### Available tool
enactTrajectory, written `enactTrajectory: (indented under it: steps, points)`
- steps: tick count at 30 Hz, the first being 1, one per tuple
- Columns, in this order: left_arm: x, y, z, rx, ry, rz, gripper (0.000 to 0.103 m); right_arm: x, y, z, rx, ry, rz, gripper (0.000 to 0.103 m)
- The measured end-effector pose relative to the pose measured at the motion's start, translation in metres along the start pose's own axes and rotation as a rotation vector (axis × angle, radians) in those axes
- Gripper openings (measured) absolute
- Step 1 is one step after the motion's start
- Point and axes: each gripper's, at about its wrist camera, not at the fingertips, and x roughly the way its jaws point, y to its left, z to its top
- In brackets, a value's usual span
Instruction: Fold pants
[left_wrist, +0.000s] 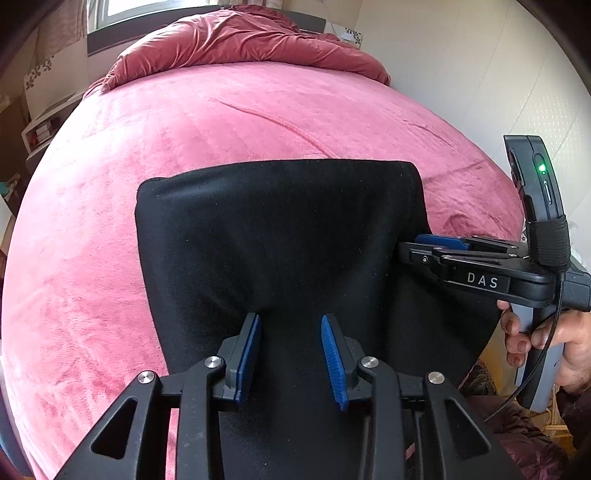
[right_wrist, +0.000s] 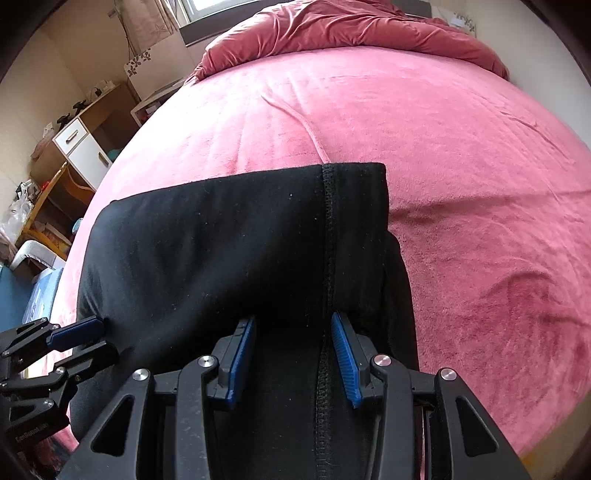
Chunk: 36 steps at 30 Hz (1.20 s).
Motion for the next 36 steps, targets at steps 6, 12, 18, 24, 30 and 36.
enactTrajectory:
  steps: [6, 12, 18, 24, 30, 36]
  points:
    - [-0.012, 0.006, 0.002, -0.011, -0.031, 0.005, 0.05, -0.001, -0.002, 0.001, 0.007, -0.001, 0.019, 0.045]
    - [-0.017, 0.036, 0.021, -0.076, -0.059, 0.044, 0.05, -0.006, -0.005, 0.0, 0.033, -0.004, 0.048, 0.047]
    - [-0.001, 0.094, 0.028, -0.301, 0.003, 0.007, 0.059, -0.028, -0.021, 0.0, 0.115, -0.042, 0.095, 0.079]
    - [0.01, 0.119, 0.001, -0.371, 0.036, -0.193, 0.082, -0.014, -0.056, -0.01, 0.169, 0.045, 0.215, 0.084]
    - [0.034, 0.112, -0.02, -0.399, 0.096, -0.347, 0.08, 0.012, -0.086, -0.012, 0.243, 0.108, 0.323, 0.087]
    - [0.054, 0.109, -0.017, -0.428, 0.127, -0.357, 0.075, 0.031, -0.093, -0.019, 0.245, 0.178, 0.424, 0.087]
